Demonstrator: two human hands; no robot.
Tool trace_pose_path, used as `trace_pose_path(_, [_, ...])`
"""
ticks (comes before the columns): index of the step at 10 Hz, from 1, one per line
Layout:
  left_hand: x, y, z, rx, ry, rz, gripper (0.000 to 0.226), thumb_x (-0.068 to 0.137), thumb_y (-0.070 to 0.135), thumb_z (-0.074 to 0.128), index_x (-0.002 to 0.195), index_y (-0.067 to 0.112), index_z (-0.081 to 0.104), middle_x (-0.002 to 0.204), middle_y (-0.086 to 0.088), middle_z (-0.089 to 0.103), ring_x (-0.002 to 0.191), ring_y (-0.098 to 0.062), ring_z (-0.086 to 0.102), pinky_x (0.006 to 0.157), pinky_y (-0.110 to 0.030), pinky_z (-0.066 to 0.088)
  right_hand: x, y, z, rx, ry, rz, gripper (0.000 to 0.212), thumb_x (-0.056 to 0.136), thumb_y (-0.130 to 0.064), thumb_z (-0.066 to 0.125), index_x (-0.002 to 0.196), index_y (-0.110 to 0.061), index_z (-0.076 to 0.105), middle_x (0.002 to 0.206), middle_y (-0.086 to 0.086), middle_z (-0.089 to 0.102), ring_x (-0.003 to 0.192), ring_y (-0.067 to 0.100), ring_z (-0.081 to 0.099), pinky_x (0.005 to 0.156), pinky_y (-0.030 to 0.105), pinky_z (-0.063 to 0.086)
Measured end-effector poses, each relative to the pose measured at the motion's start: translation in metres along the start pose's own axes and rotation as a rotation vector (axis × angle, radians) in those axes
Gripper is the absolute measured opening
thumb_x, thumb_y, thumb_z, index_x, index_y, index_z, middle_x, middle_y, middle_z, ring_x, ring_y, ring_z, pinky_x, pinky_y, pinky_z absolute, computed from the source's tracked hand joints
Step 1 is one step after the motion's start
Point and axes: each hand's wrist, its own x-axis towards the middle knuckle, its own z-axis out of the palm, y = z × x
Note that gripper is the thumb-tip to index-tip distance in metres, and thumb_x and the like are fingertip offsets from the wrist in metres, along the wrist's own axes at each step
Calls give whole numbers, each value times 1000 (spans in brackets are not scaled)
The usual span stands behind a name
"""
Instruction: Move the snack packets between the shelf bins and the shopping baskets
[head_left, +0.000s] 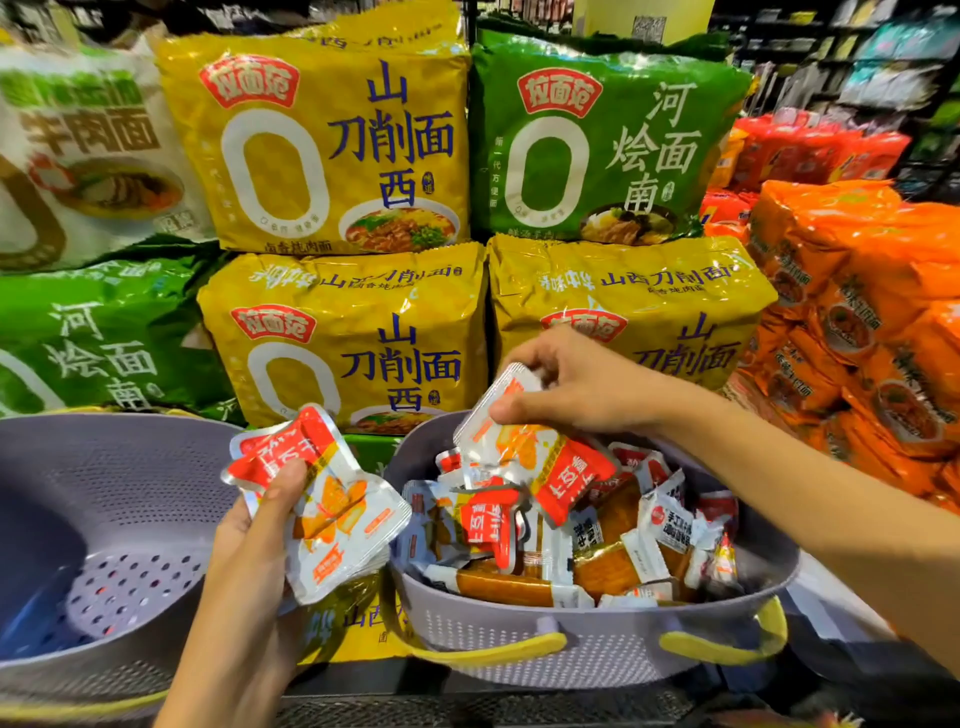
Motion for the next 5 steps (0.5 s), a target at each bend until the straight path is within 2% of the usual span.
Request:
trace_pose_path(1, [-6, 1, -10, 25, 8, 30, 83, 60, 74, 70, 119, 17, 60, 117, -11, 66, 110, -34, 61, 95, -64, 42, 26, 2, 42, -297, -213, -29, 20, 79, -20, 75, 79, -1, 68, 76, 14, 71, 61, 7, 57, 54, 28, 44])
trace_pose_path(2, [-13, 8, -12, -24, 0, 27, 78, 60, 69, 71, 113, 13, 63, 109, -12, 69, 102, -33, 66, 87, -64, 48, 37, 4, 59, -324, -228, -7, 22, 77, -23, 77, 84, -4, 70, 76, 11, 71, 59, 3, 56, 54, 20, 43])
trace_pose_path(3, [-18, 12, -14, -126, 28, -9, 42, 71, 45, 61, 96, 12, 64, 78, -8, 74, 64, -21, 71, 56, -43, 58, 35, 1, 53, -297, -182, 15, 26, 76, -26, 78, 94, -9, 71, 81, 1, 70, 55, -10, 54, 56, 7, 40])
trace_pose_path(4, [-23, 15, -11, -159, 14, -18, 37, 69, 41, 58, 92, 13, 64, 70, -5, 73, 54, -18, 69, 47, -34, 57, 20, 1, 37, -296, -83, 29, 30, 74, -31, 78, 96, -12, 71, 83, -3, 69, 54, -12, 52, 54, 6, 37])
trace_pose_path(5, [-22, 17, -9, -154, 28, -9, 50, 57, 47, 67, 93, 13, 64, 72, -5, 74, 56, -18, 70, 48, -33, 57, -14, 11, 20, -326, -14, 158, 41, 67, -51, 73, 91, -18, 68, 71, -8, 64, 48, -7, 49, 48, 8, 34])
